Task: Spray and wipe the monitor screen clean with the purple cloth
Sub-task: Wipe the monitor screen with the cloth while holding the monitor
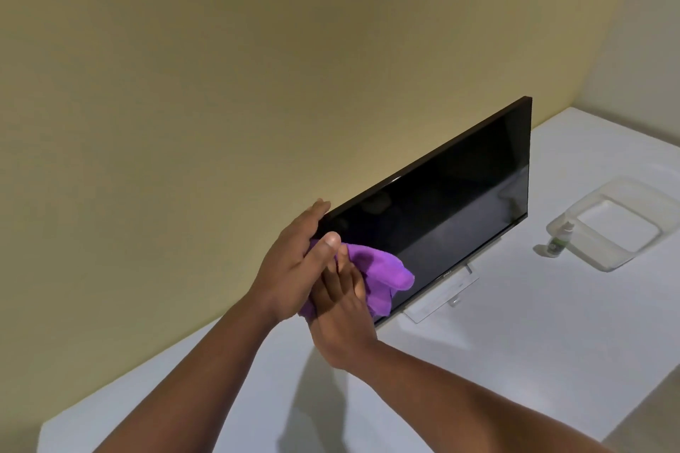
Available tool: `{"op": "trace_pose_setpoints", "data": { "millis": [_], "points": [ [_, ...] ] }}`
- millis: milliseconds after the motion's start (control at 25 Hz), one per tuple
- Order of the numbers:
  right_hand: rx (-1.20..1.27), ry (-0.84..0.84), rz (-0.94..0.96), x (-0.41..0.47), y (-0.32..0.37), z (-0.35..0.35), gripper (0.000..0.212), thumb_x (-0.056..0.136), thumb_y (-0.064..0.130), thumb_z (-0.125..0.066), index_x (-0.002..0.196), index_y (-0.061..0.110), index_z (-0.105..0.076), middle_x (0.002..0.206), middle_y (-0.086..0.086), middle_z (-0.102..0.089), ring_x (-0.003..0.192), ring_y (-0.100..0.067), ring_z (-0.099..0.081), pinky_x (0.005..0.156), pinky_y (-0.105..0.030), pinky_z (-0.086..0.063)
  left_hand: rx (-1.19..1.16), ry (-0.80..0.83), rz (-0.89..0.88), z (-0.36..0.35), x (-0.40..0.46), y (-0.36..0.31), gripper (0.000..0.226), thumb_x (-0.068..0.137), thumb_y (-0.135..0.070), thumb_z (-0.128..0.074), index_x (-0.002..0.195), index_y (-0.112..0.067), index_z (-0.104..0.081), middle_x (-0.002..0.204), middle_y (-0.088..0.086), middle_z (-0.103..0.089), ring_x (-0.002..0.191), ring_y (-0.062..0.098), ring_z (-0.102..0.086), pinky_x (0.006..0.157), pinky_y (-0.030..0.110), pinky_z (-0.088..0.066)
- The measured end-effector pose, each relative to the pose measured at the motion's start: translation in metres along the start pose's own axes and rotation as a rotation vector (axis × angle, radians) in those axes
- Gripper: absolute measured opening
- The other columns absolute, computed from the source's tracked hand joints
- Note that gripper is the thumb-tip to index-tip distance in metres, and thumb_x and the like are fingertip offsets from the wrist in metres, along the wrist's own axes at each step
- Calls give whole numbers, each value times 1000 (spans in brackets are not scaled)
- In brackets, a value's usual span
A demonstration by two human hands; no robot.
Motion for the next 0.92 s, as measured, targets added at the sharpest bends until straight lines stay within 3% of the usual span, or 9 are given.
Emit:
{"op": "trace_pose_setpoints", "data": {
  "millis": [160,280,360,440,560,680,800,880,920],
  "points": [
    [-56,61,-40,-53,-11,-30,94,91,36,-50,162,11,6,171,-10,9,157,-38,2,124,-47,-2,198,19,-83,-6,3,7,84,88,-73,-29,159,-29,-31,168,-12,-20,153,-1,-15,125,28,-16],
    [-89,133,-99,-80,-17,-47,106,87,33,-66,162,8,4,169,-16,-10,154,-40,-11,124,-49,-4,305,-14,-120,-12,4,13,85,89,-75,-30,160,-29,-29,169,-10,-17,155,4,-13,123,29,-14],
    [-66,204,-172,-94,-21,-60,105,84,32,-73,162,7,-7,168,-16,-19,154,-42,-19,121,-49,-12,358,-41,-141,-14,5,16,87,89,-77,-30,160,-27,-30,169,-7,-18,156,9,-14,125,35,-16],
    [-32,205,-243,-109,-19,-68,89,90,29,-62,160,6,-11,168,-16,-15,152,-42,-25,118,-47,-18,405,-68,-149,-16,5,17,88,89,-78,-30,160,-25,-31,169,-5,-20,156,13,-16,125,41,-20],
    [126,249,-362,-123,-18,-70,86,100,23,-54,160,10,6,169,-14,-2,155,-39,-14,123,-45,-22,511,-113,-135,-19,6,10,87,88,-77,-34,157,-24,-36,168,-3,-27,154,18,-25,123,45,-26],
    [562,271,-638,-115,-16,-64,90,107,27,-47,154,29,30,168,2,21,157,-20,10,128,-40,-10,683,-120,-129,-25,14,-5,88,88,-78,-33,151,-18,-43,164,4,-35,150,24,-35,121,46,-29],
    [981,82,-1056,-83,-8,-49,77,110,29,-40,152,33,25,167,10,21,157,-12,7,128,-32,-6,692,-108,-116,-33,26,-19,90,88,-80,-33,149,-15,-41,164,6,-35,149,26,-35,116,46,-33],
    [1147,-50,-1338,-56,-17,-35,68,111,37,-33,160,35,15,170,13,7,158,-16,-6,128,-40,-12,695,-65,-135,-40,32,-26,91,88,-82,-30,154,-19,-34,166,5,-30,152,26,-30,118,47,-32],
    [1210,-88,-1455,-46,-29,-27,63,111,40,-32,162,35,4,168,10,-10,156,-21,-18,127,-44,-19,710,-39,-143,-44,35,-29,92,88,-83,-28,156,-21,-29,168,5,-26,154,26,-25,120,47,-29]
  ]
}}
Point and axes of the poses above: each hand's wrist, its own x-axis towards the middle knuckle, its own z-axis out of the back of the hand, y = z × x, the point moved 3 cm from there along x, towards the middle knuckle
